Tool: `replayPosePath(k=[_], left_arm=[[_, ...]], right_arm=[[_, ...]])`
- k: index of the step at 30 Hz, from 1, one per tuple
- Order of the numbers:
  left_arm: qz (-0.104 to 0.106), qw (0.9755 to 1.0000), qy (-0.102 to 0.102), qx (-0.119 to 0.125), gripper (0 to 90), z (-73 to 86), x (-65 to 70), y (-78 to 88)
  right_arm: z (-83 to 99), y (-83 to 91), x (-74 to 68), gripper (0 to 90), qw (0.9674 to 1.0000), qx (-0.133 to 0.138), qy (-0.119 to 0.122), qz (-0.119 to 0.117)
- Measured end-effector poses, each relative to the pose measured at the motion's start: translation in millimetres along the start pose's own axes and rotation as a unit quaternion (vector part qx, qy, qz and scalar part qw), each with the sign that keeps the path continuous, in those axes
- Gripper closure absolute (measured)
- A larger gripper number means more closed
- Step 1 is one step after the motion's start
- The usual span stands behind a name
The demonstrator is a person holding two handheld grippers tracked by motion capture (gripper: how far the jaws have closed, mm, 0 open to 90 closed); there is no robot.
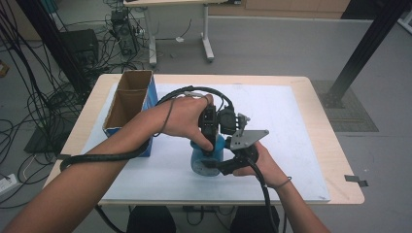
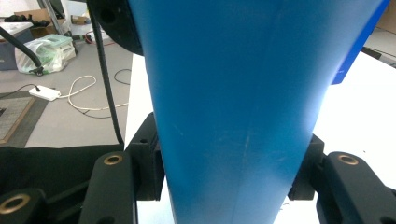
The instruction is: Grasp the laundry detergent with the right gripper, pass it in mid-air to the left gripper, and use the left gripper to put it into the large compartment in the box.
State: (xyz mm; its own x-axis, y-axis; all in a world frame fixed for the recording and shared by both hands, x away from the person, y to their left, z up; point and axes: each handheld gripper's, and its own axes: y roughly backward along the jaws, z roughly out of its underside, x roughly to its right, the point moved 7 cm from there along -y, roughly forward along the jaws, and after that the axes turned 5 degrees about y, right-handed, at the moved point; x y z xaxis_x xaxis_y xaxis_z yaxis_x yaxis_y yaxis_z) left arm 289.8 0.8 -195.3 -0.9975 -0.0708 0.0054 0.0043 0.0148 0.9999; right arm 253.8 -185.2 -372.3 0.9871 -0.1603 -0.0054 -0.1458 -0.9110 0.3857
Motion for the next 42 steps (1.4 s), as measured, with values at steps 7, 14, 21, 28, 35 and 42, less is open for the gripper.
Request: replayPosePath(k=[7, 14, 21, 28, 35, 42], left_arm=[[0.000, 1.0000, 0.000, 0.002, 36.5, 1.0, -0.7, 0.7], [-0.001, 1.0000, 0.003, 0.003, 36.5, 1.3, -1.0, 0.9], [-0.001, 1.0000, 0.002, 0.002, 36.5, 0.8, -1.5, 1.1], [-0.002, 1.0000, 0.003, 0.004, 36.5, 0.9, -1.5, 1.6], [-0.002, 1.0000, 0.006, 0.004, 36.5, -0.4, -1.3, 1.3], [-0.001, 0.9999, 0.009, 0.010, 36.6, 0.4, -2.2, 3.0]], right_arm=[[-0.5, -0.5, 0.4, 43.1, 1.0000, 0.001, 0.000, 0.000], [-1.1, -0.6, 1.0, 43.1, 1.0000, 0.001, 0.001, 0.000], [-0.7, -0.7, 1.0, 43.1, 1.0000, 0.001, 0.000, 0.000], [-0.4, 0.0, 1.3, 43.1, 1.0000, 0.003, 0.001, 0.003], [0.4, 0.5, 1.3, 43.0, 1.0000, 0.004, -0.002, 0.002], [1.2, 1.9, 2.2, 43.0, 1.0000, 0.009, -0.003, 0.002]])
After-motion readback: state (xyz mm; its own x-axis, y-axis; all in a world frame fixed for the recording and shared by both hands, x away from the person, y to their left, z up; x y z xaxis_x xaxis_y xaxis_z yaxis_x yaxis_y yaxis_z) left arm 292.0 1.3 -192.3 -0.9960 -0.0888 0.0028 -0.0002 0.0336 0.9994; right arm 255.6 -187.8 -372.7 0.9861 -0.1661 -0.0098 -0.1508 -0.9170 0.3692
